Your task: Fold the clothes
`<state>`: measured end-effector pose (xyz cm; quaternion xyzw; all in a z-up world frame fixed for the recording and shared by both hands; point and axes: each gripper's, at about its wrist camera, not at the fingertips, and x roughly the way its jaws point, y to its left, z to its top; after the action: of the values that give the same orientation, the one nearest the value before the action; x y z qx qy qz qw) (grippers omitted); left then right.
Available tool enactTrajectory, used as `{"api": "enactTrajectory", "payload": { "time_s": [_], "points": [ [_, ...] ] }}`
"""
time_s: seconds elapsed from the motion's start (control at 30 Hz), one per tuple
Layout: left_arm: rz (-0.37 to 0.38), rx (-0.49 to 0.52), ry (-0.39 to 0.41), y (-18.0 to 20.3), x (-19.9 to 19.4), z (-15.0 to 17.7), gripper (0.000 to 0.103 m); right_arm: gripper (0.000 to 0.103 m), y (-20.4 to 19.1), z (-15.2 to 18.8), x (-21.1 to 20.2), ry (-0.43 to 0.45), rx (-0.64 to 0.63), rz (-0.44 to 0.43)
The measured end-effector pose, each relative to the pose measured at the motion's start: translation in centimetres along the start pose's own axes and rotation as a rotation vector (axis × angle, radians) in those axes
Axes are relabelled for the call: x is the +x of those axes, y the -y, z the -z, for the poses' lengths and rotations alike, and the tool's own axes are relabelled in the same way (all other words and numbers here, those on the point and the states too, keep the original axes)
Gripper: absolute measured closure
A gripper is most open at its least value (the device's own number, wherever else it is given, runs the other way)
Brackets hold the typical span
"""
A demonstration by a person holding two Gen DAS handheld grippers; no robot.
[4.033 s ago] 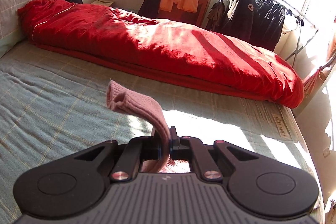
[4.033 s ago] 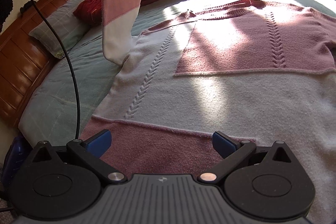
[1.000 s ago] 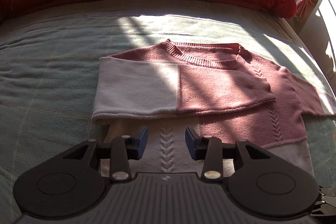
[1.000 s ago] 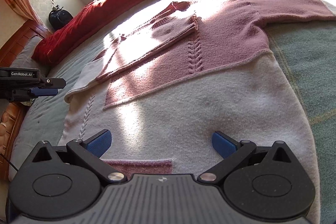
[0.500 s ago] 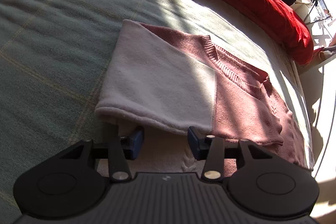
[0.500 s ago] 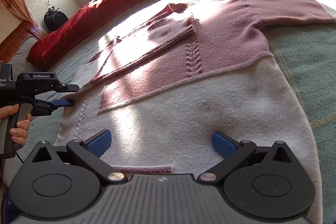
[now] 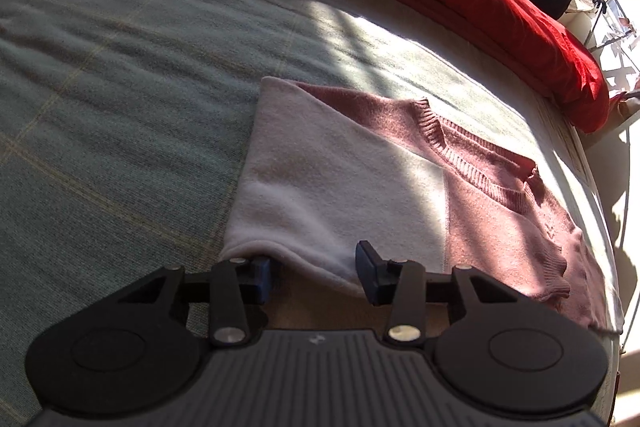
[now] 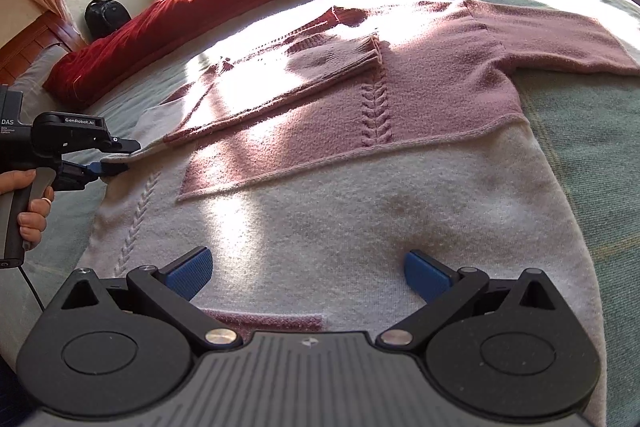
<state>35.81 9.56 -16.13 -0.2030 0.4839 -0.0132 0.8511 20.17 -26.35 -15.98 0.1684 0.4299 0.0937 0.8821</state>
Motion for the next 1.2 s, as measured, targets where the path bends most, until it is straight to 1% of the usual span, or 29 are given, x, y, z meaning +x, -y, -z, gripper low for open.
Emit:
{"api": "enactTrajectory", "payload": {
  "time_s": [0.1, 0.2, 0.33, 0.4, 0.43, 0.47, 0.57, 0.6, 0.63, 0.77, 0.87, 0.93, 1.0, 1.03, 1.07, 1.1, 1.13, 1.17, 1.2],
  "points": [
    [-0.012, 0.012, 0.000, 0.0, 0.1, 0.4, 0.063, 0.000, -0.1, 0.0, 0.1, -0.001, -0.009, 0.006],
    [-0.023, 0.067, 0.002, 0.4, -0.6, 1.0, 0.063, 0.000, -0.1, 0.0, 0.0, -0.002, -0.008, 0.004],
    [0.001, 0.075, -0.009, -0.4, -2.2, 1.6, 0.063, 0.000, -0.1, 0.0, 0.1, 0.000, -0.005, 0.005],
    [-0.012, 0.089, -0.001, -0.3, -3.3, 1.7, 0.063, 0.000, -0.3, 0.1, 0.1, 0.001, -0.018, 0.016],
    [-0.016, 0.097, 0.011, -0.2, -3.9, 1.7, 0.061, 0.000, -0.5, 0.2, 0.2, 0.002, -0.025, 0.023],
    [0.002, 0.101, 0.028, -0.1, -4.7, 1.6, 0.060, 0.000, -0.7, 0.2, 0.2, 0.002, -0.032, 0.031],
    [0.098, 0.096, 0.067, 0.2, -6.3, 1.2, 0.055, 0.000, -1.1, 0.3, 0.4, 0.002, -0.050, 0.056],
    [0.119, 0.104, 0.081, 0.5, -6.4, 0.9, 0.051, 0.000, -1.3, 0.3, 0.5, 0.001, -0.057, 0.068],
    [0.132, 0.113, 0.086, 0.8, -6.2, 0.6, 0.049, 0.000, -1.5, 0.4, 0.6, -0.001, -0.064, 0.080],
    [0.150, 0.108, 0.069, 0.7, -3.9, 0.2, 0.049, 0.000, -2.2, 0.3, 1.0, -0.015, -0.090, 0.122],
    [0.120, 0.103, 0.020, -0.3, -1.8, 0.8, 0.049, 0.000, -2.5, 0.0, 1.1, -0.030, -0.105, 0.138],
    [0.125, 0.122, 0.019, -0.7, -1.3, 1.4, 0.049, 0.000, -2.6, -0.3, 0.9, -0.030, -0.116, 0.139],
    [0.129, 0.141, 0.048, -0.4, -2.1, 2.0, 0.049, 0.003, -2.5, -0.9, 0.7, -0.029, -0.125, 0.129],
    [0.127, 0.162, 0.065, 0.0, -2.7, 2.2, 0.049, 0.008, -2.3, -1.5, 0.6, -0.027, -0.120, 0.120],
    [0.123, 0.196, 0.082, 0.5, -3.4, 2.6, 0.048, 0.016, -2.1, -2.3, 0.5, -0.025, -0.111, 0.105],
    [0.118, 0.231, 0.094, 1.0, -4.1, 3.0, 0.046, 0.021, -1.7, -3.3, 0.4, -0.026, -0.087, 0.072],
    [0.115, 0.265, 0.104, 1.4, -4.7, 3.4, 0.046, 0.029, -1.3, -4.4, 0.4, -0.024, -0.062, 0.040],
    [0.114, 0.297, 0.110, 1.8, -5.3, 3.9, 0.045, 0.035, -0.9, -5.6, 0.6, -0.016, -0.028, 0.010],
    [0.114, 0.328, 0.116, 2.1, -5.9, 4.4, 0.044, 0.037, -0.5, -6.8, 0.8, -0.011, 0.005, -0.017]
  ]
}}
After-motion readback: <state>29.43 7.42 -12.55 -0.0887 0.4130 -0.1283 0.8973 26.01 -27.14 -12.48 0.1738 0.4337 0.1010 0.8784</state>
